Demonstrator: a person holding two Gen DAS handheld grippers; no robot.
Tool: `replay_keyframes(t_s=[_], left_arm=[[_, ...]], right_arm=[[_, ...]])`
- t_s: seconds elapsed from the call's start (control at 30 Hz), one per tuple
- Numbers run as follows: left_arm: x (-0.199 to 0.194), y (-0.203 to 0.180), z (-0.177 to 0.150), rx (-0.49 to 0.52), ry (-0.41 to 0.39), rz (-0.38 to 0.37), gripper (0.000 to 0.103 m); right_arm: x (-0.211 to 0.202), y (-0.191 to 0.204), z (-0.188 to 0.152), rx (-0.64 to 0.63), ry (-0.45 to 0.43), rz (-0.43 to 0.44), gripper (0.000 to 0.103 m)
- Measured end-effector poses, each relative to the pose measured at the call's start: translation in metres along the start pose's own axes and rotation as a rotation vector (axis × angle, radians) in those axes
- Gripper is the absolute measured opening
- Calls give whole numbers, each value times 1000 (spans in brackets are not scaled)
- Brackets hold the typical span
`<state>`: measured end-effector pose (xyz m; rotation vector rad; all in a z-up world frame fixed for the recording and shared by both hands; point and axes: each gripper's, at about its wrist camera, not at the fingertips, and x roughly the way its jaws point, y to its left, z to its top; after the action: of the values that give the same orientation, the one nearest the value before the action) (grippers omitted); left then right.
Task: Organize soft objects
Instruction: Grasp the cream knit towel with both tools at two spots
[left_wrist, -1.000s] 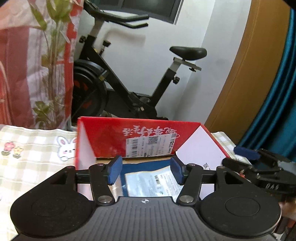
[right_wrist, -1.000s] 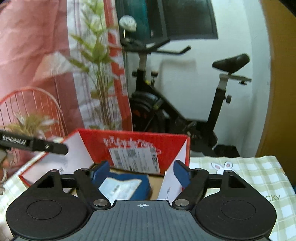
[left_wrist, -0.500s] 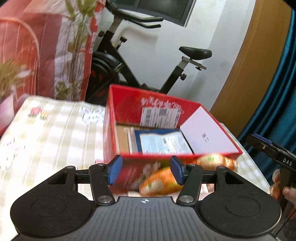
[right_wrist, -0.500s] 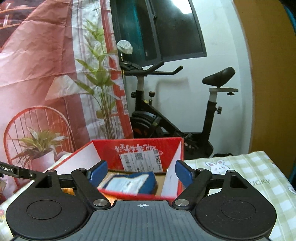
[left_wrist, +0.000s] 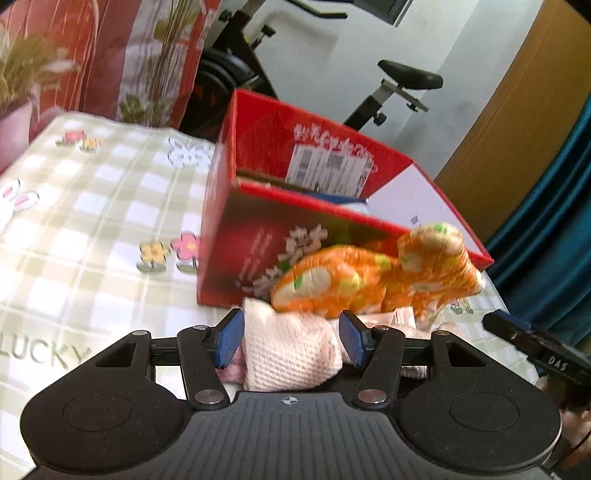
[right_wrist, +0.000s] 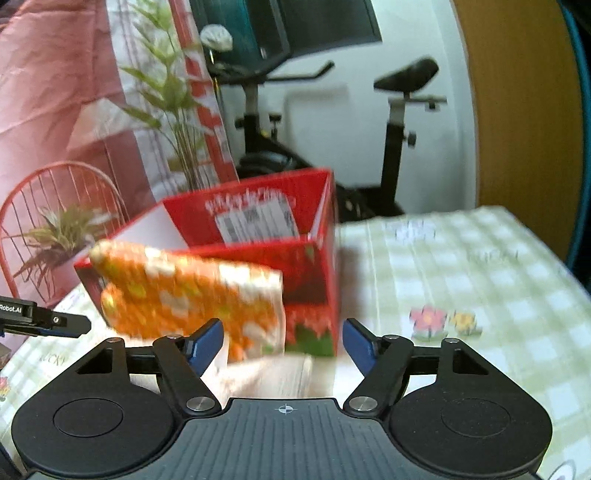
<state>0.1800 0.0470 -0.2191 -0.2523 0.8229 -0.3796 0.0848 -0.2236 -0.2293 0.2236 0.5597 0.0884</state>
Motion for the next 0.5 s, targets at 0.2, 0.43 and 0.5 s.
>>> replay_keyframes(t_s=[0.2, 0.43, 0.5], left_arm=[[10, 2, -11, -46, 23, -4, 59], [16, 9, -17, -100, 39, -20, 60], [19, 9, -19, -105, 49, -30, 60]], right_arm=[[13, 5, -15, 37, 76, 21, 68], [19, 4, -23, 67, 114, 45, 66], [19, 2, -22, 77, 117, 57, 58]])
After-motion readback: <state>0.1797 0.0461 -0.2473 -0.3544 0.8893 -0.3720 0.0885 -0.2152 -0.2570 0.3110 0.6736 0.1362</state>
